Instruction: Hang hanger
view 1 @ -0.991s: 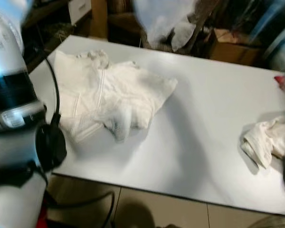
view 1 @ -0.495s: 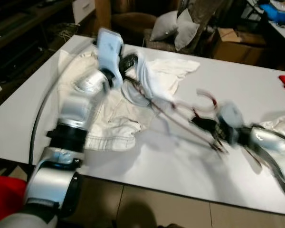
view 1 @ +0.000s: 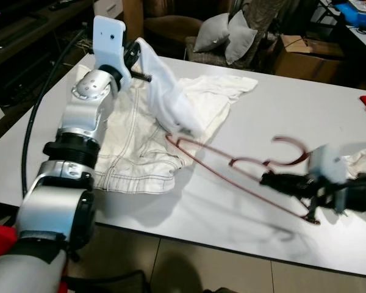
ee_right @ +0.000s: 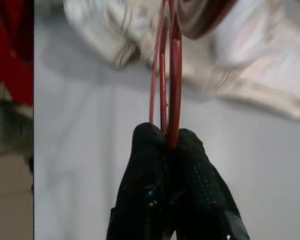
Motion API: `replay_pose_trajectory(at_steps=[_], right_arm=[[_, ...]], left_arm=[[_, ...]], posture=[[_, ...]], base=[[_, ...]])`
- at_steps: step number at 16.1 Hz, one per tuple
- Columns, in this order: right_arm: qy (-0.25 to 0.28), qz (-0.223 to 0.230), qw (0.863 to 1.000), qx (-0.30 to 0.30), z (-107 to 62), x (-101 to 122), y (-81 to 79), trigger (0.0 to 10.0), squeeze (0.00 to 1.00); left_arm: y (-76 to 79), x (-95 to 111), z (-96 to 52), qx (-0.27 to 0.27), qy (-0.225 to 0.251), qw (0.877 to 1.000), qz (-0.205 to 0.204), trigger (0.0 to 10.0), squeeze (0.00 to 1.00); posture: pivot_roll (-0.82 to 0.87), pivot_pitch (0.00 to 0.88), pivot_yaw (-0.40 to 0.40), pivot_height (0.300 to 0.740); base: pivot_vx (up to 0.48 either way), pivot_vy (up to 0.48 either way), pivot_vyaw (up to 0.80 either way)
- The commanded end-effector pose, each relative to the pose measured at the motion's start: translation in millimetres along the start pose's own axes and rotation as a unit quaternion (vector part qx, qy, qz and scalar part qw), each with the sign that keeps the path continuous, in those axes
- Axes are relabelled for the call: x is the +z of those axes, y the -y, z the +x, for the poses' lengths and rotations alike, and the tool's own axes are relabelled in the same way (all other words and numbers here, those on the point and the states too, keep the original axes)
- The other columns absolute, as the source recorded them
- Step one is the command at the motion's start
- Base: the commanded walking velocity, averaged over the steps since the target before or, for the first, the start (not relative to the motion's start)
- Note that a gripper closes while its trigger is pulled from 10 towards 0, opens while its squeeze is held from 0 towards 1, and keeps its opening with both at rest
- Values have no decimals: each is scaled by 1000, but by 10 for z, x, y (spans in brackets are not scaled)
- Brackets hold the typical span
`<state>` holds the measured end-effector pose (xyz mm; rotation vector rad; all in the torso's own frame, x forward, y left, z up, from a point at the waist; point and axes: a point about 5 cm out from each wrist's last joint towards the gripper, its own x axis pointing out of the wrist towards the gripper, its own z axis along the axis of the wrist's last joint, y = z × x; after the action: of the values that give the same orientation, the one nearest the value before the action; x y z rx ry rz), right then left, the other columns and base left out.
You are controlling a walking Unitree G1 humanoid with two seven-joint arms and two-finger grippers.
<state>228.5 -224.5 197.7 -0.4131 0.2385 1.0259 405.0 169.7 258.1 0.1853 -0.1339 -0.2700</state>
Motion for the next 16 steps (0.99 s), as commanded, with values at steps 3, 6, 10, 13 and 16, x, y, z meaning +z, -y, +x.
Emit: replay_pose_trajectory(at_steps=[3, 6, 10, 13, 16], right_arm=[[96, 43, 994, -40, -288, 288, 77, 10000, 0], [153, 76, 984, -53, -415, 384, 47, 10000, 0], [117, 124, 982, -77, -253, 208, -69, 10000, 0], [111, 162, 976, -95, -109, 151, -140, 10000, 0], [154, 184, 953, -182, 74, 230, -113, 10000, 0]], left_arm=[[41, -194, -207, -128, -51, 990, 43, 10000, 0], [85, -370, -544, -200, -123, 971, 52, 10000, 1000], [110, -380, -1159, -373, -200, 890, 169, 10000, 1000], [6, -146, -1404, -403, -207, 884, 117, 10000, 1000], [-77, 236, -1443, -366, -101, 925, 22, 10000, 1000]], posture=[[14, 0, -32, 740], [24, 0, -35, 740], [34, 0, -30, 740], [40, 2, -26, 740], [45, 1, -40, 740]], base=[[0, 0, 0], [0, 0, 0], [0, 0, 0], [0, 0, 0], [0, 0, 0]])
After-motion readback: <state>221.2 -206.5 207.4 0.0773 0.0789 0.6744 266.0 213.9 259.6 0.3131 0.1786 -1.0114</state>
